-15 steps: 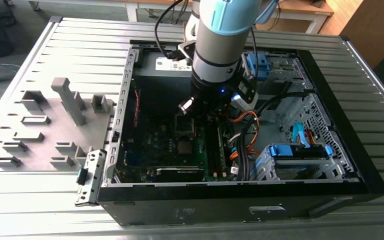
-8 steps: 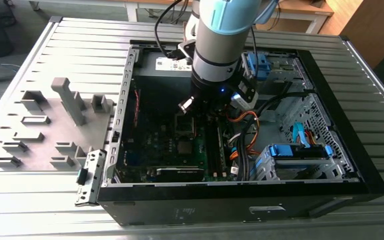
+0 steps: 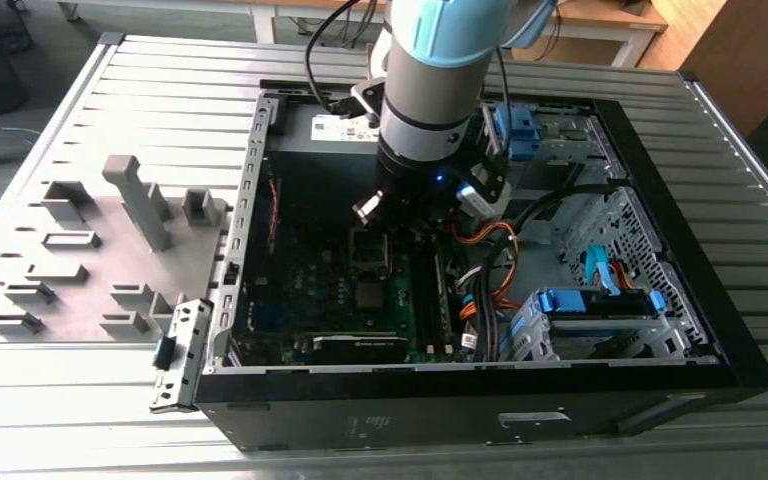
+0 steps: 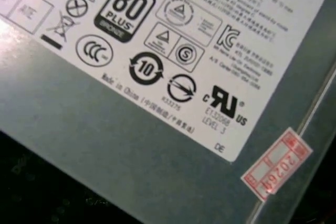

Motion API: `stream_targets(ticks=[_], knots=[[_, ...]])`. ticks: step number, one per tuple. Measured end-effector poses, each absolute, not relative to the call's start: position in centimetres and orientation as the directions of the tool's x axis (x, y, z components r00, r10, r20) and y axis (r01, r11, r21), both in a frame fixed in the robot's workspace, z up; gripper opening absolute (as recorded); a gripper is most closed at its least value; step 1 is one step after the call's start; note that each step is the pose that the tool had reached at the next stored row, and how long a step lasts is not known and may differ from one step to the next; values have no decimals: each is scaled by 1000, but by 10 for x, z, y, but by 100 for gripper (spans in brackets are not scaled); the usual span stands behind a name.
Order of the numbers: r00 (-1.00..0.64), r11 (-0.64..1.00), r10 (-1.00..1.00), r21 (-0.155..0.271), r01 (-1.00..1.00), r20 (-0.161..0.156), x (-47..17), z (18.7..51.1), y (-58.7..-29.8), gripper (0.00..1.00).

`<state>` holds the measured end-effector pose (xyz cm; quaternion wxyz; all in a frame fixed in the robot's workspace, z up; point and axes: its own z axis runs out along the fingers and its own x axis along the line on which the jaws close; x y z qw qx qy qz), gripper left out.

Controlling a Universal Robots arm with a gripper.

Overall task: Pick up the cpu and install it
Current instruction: 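Close the cpu cover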

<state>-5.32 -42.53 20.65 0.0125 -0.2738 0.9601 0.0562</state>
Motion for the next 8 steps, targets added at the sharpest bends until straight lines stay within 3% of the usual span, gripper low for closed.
stream_targets(ticks=[8], knots=[[-850, 844, -524, 101, -527, -54, -53, 204, -425, 11]])
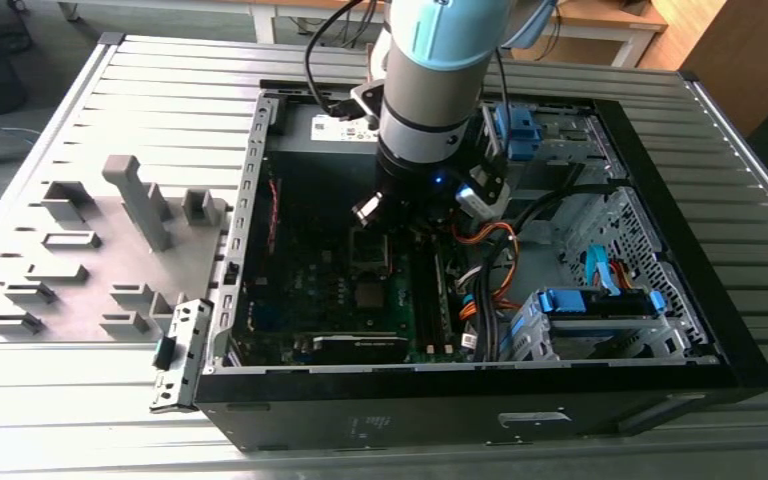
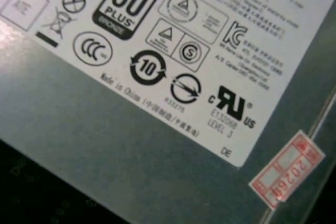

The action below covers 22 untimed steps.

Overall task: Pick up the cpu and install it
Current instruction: 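Close the cpu cover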

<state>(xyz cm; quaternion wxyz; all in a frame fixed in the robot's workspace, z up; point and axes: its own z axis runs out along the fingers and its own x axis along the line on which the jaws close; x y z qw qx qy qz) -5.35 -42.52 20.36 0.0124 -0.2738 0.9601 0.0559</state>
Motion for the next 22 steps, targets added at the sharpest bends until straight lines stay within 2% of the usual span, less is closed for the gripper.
stream_targets(ticks=[22], knots=[[-816, 810, -576, 101, -578, -55, -53, 204, -425, 11]])
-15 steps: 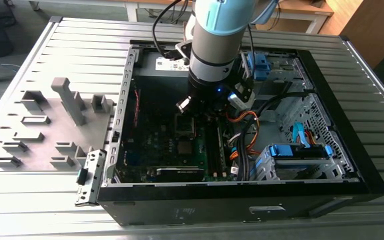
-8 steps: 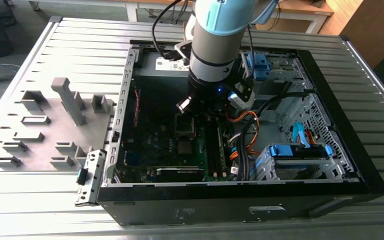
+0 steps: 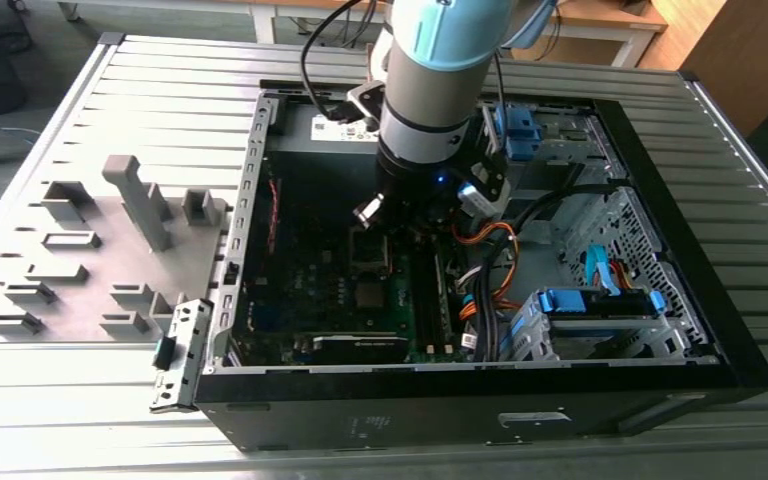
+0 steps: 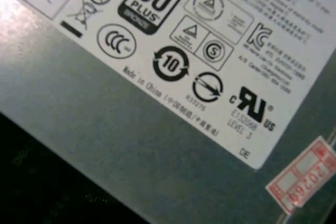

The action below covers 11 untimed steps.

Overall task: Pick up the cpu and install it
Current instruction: 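Close the cpu cover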

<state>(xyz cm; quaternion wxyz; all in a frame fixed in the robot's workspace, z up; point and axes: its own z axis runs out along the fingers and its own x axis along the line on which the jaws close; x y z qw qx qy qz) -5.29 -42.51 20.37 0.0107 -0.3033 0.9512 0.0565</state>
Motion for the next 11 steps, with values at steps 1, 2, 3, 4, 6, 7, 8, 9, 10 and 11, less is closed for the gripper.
stream_targets(ticks=[1, 2, 3, 4, 6, 7, 8, 9, 10, 11], knots=[[-816, 810, -576, 101, -578, -55, -53, 204, -425, 11], [-816, 809, -576, 103, -578, -55, -51, 209, -425, 11], [-816, 809, -575, 105, -578, -56, -51, 211, -425, 11], [-816, 809, -575, 106, -578, -57, -50, 211, -425, 11], [-816, 809, -575, 107, -578, -58, -50, 211, -425, 11], [-816, 809, -575, 109, -578, -59, -50, 211, -425, 11], [-816, 809, -575, 110, -578, -60, -49, 211, -425, 11], [-816, 809, -575, 111, -578, -60, -49, 212, -425, 11], [-816, 809, -575, 111, -578, -61, -49, 211, -425, 11], [-816, 808, -575, 112, -578, -61, -49, 211, -425, 11]])
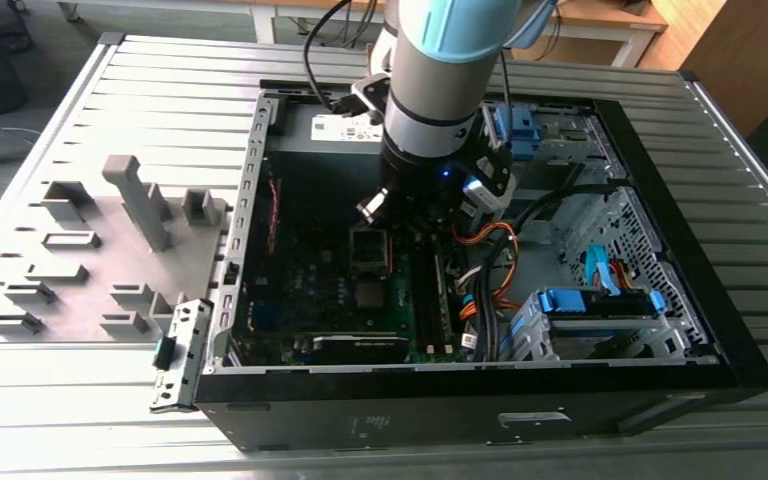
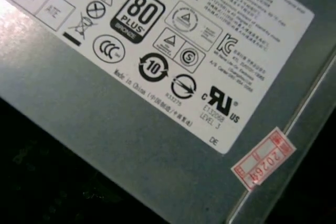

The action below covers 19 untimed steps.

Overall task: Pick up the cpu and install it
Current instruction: 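Close the cpu cover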

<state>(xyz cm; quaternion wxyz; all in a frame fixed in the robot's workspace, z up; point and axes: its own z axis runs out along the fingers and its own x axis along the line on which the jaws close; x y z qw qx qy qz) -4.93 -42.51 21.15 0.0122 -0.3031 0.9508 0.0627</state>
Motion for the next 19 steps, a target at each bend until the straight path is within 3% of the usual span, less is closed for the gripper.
stream_targets(ticks=[19], knots=[[-780, 772, -623, 113, -625, -62, -48, 207, -425, 11]])
